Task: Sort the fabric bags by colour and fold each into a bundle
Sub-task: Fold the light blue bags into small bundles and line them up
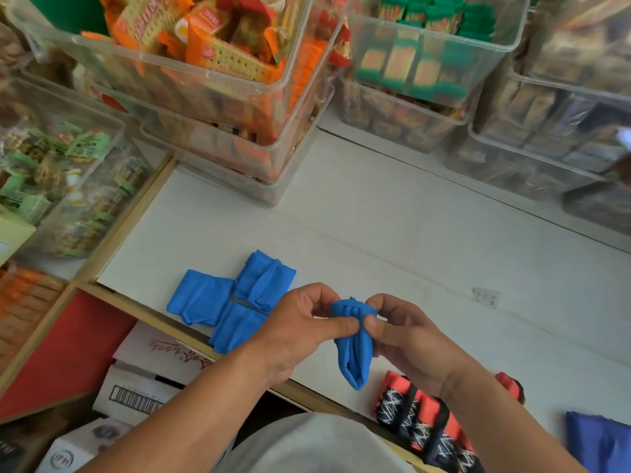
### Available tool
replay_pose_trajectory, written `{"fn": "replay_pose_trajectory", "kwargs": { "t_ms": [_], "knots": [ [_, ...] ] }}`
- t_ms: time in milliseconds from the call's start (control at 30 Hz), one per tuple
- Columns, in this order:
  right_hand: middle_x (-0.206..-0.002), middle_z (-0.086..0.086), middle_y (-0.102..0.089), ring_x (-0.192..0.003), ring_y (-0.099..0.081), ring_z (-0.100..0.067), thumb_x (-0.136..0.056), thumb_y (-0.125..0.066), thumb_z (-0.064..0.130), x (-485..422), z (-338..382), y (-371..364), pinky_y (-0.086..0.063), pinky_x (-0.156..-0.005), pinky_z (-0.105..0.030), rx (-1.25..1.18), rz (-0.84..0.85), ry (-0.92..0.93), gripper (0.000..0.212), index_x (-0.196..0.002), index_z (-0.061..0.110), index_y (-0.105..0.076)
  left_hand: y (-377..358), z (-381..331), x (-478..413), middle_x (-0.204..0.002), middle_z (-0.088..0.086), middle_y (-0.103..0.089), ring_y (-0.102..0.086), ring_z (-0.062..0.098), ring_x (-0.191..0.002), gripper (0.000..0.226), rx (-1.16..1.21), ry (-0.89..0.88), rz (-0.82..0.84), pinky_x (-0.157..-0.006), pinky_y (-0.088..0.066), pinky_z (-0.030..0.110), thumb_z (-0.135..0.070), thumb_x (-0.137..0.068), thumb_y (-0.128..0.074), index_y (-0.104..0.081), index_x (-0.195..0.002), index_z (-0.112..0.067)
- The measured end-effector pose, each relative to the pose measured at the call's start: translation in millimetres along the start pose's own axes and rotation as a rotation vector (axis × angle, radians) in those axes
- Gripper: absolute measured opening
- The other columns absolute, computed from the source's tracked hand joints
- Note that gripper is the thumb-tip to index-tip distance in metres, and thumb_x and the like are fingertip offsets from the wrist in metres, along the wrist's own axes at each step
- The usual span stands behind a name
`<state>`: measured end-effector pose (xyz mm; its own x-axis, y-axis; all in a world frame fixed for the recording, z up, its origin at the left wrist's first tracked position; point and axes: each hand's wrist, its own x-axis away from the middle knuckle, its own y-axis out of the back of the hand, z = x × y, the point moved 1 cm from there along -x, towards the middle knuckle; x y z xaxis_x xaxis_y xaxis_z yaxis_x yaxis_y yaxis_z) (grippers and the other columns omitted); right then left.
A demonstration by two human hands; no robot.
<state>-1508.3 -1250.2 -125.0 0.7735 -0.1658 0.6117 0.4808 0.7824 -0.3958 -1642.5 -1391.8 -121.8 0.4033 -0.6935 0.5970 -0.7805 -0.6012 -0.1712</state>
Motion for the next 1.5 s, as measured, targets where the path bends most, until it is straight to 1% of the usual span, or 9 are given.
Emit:
{"fn": "replay_pose_trajectory", "kwargs": {
  "t_ms": [133, 267, 467, 600, 933, 1233, 1367, 1433, 1500],
  "knots": [
    [-0.103, -0.027, -0.065, -0.096, -0.061, -0.042, -0.083, -0.076, 0.023, -3, 2, 2, -0.045, -0.084, -0.055, -0.031, -0.053, -0.013, 0.043, -0.111, -0.004, -0.059, 0, 0, -4, -0.107, 0.019, -0.074, -0.072, 0.031, -0.107, 0.014, 0.017, 0.022, 0.04, -0.1, -0.057, 0.04, -0.017, -0.094, -0.074, -0.07, -0.102, -0.006],
    [-0.102, -0.026, -0.066, -0.095, -0.066, -0.04, -0.082, -0.073, 0.017, -3, 4, 3, -0.058, -0.082, -0.048, -0.032, -0.05, -0.076, 0.032, -0.104, -0.002, -0.059, 2, -1, -10, -0.098, 0.009, -0.074, -0.07, 0.018, -0.097, 0.018, -0.06, 0.07, 0.12, -0.1, -0.056, 0.034, -0.011, -0.092, -0.076, -0.067, -0.106, -0.003],
    [-0.094, -0.022, -0.066, -0.084, -0.07, -0.033, -0.1, -0.062, 0.004, -13, -4, 2, -0.057, -0.068, -0.037, 0.02, -0.163, -0.062, 0.007, -0.096, 0.002, -0.056, -6, 8, -12, -0.078, -0.005, -0.064, -0.058, 0.007, -0.075, 0.017, -0.156, -0.029, 0.001, -0.075, -0.053, 0.025, -0.012, -0.091, -0.076, -0.061, -0.086, -0.016],
    [-0.083, -0.013, -0.062, -0.078, -0.061, -0.03, -0.102, -0.06, 0.01, -20, -18, -2, -0.047, -0.068, -0.04, 0.162, -0.287, 0.053, 0.017, -0.086, 0.016, -0.056, -8, 11, -14, -0.062, -0.012, -0.056, -0.052, 0.002, -0.059, 0.02, -0.229, -0.105, -0.109, -0.06, -0.048, 0.02, -0.014, -0.092, -0.076, -0.058, -0.086, -0.009],
    [-0.106, -0.025, -0.062, -0.088, -0.058, -0.035, -0.092, -0.064, 0.015, -12, 0, 8, -0.045, -0.071, -0.042, 0.024, 0.028, 0.087, 0.039, -0.122, -0.006, -0.05, -3, 5, -11, -0.079, -0.011, -0.068, -0.063, 0.003, -0.077, 0.011, -0.122, -0.179, -0.185, -0.073, -0.056, 0.023, -0.026, -0.094, -0.074, -0.067, -0.091, -0.017],
    [-0.093, -0.019, -0.066, -0.075, -0.063, -0.028, -0.058, -0.1, 0.033, -14, 3, 7, -0.051, -0.061, -0.032, -0.021, -0.044, 0.116, 0.071, -0.105, 0.002, -0.056, 13, -1, -2, -0.125, -0.008, -0.071, -0.061, 0.009, -0.125, 0.033, -0.102, -0.162, 0.125, -0.108, -0.049, 0.033, -0.012, -0.099, -0.068, -0.065, -0.128, -0.025],
    [-0.094, -0.019, -0.066, -0.08, -0.063, -0.033, -0.068, -0.094, 0.023, -17, 5, 0, -0.049, -0.068, -0.04, -0.035, -0.05, 0.116, 0.048, -0.097, 0.009, -0.059, 7, 2, 0, -0.109, -0.009, -0.072, -0.065, 0.008, -0.112, 0.025, -0.001, -0.209, -0.007, -0.093, -0.053, 0.023, -0.006, -0.093, -0.074, -0.065, -0.108, -0.024],
    [-0.089, -0.017, -0.066, -0.079, -0.064, -0.033, -0.086, -0.076, 0.004, -18, 4, -6, -0.051, -0.07, -0.04, -0.054, -0.118, 0.144, 0.018, -0.087, 0.01, -0.059, 2, 4, 0, -0.094, -0.01, -0.066, -0.063, 0.007, -0.098, 0.02, -0.017, -0.25, -0.061, -0.084, -0.051, 0.02, -0.006, -0.092, -0.074, -0.061, -0.091, -0.021],
    [-0.083, -0.016, -0.064, -0.075, -0.063, -0.031, -0.096, -0.056, -0.011, -19, 6, -13, -0.052, -0.07, -0.037, -0.037, -0.182, 0.144, 0.023, -0.083, 0.009, -0.055, -6, 5, 1, -0.088, -0.009, -0.06, -0.059, 0.007, -0.091, 0.027, -0.079, -0.289, -0.134, -0.077, -0.049, 0.018, -0.008, -0.094, -0.073, -0.055, -0.079, -0.023]
  ]
}}
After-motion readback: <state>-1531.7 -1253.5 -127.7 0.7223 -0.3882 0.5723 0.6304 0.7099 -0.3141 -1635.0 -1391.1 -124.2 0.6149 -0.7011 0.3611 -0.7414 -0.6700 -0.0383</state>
